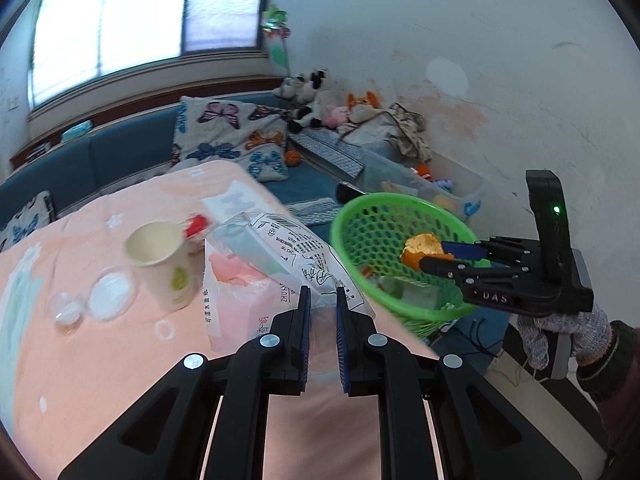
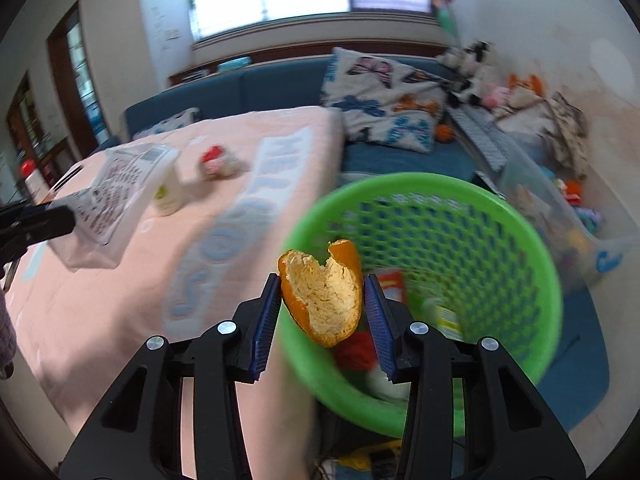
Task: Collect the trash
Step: 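Drop the bread crust into the basket with the right tool while the left tool carries the plastic bag, then drop the plastic bag into the green basket with the left tool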
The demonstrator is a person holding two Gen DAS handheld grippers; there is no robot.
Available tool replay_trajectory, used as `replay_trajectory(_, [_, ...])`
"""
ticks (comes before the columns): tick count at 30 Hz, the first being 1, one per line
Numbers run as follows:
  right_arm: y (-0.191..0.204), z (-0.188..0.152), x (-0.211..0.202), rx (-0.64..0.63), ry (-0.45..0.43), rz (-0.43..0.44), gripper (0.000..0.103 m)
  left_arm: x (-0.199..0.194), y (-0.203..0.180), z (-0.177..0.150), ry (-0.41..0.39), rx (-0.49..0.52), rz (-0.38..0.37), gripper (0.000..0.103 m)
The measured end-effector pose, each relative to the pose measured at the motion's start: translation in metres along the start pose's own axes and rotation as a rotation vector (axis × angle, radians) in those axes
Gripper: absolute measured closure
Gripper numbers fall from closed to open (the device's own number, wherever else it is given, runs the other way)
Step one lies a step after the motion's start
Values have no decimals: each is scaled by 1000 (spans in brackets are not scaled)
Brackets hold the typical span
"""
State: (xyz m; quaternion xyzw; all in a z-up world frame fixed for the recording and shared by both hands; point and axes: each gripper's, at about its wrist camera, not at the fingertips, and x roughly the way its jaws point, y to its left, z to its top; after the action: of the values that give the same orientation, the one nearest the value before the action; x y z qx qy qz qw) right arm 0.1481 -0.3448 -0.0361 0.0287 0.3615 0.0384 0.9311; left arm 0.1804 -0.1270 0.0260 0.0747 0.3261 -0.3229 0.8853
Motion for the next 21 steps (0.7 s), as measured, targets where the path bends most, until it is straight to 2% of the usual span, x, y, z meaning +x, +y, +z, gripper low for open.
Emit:
replay_trajectory(10, [-63, -18, 2, 136, 32, -73, 54, 44, -49, 31, 28, 81, -63, 92])
replay_trajectory(14, [-75, -23, -1, 180, 30, -72, 49, 63, -61, 40, 52, 102, -74, 92])
replay_trajectory(21, [-85, -28, -20, 184, -4, -90, 47, 95, -82, 48, 88, 126, -89, 92])
